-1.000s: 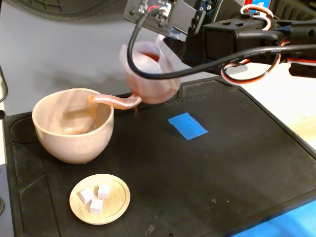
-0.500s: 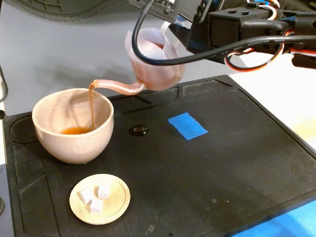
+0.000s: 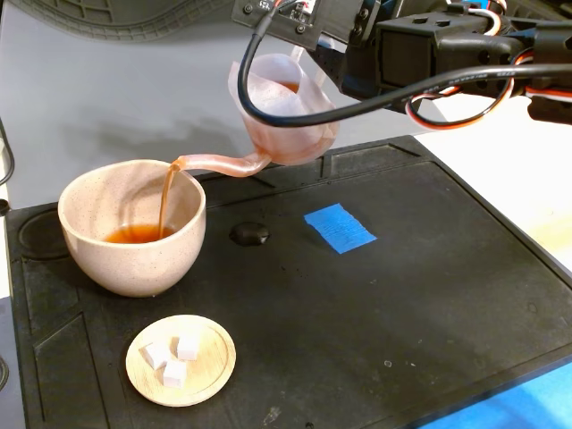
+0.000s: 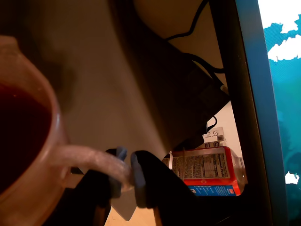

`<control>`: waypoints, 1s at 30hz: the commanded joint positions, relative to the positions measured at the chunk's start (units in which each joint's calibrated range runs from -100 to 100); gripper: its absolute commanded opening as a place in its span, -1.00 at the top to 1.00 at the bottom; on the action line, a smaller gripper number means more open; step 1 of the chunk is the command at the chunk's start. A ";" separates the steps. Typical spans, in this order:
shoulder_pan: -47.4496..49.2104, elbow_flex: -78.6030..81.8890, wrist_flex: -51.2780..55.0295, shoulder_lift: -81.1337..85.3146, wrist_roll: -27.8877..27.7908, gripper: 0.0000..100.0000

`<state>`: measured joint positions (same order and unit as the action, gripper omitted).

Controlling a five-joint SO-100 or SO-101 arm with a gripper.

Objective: Pick up a kettle and pour liquid into a cup.

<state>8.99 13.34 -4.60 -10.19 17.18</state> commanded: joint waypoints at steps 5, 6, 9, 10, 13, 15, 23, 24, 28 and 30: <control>0.17 -5.08 -0.72 1.06 -1.78 0.99; 0.17 -5.08 -0.72 1.06 -1.78 0.99; 0.63 -5.08 -0.72 1.06 -1.78 0.99; 1.01 -5.08 -0.72 1.06 -1.78 0.99; 0.86 -5.08 -0.72 1.06 -1.41 0.99; 0.70 -5.08 -0.55 1.06 -1.25 0.99; -0.28 -3.90 0.06 -0.99 11.66 0.99; -0.28 -3.90 0.06 -1.25 12.18 0.99; -1.58 -3.45 0.06 -0.56 14.70 0.99; -2.41 -0.36 0.06 1.74 14.75 0.99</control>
<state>7.41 13.24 -4.33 -12.33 31.59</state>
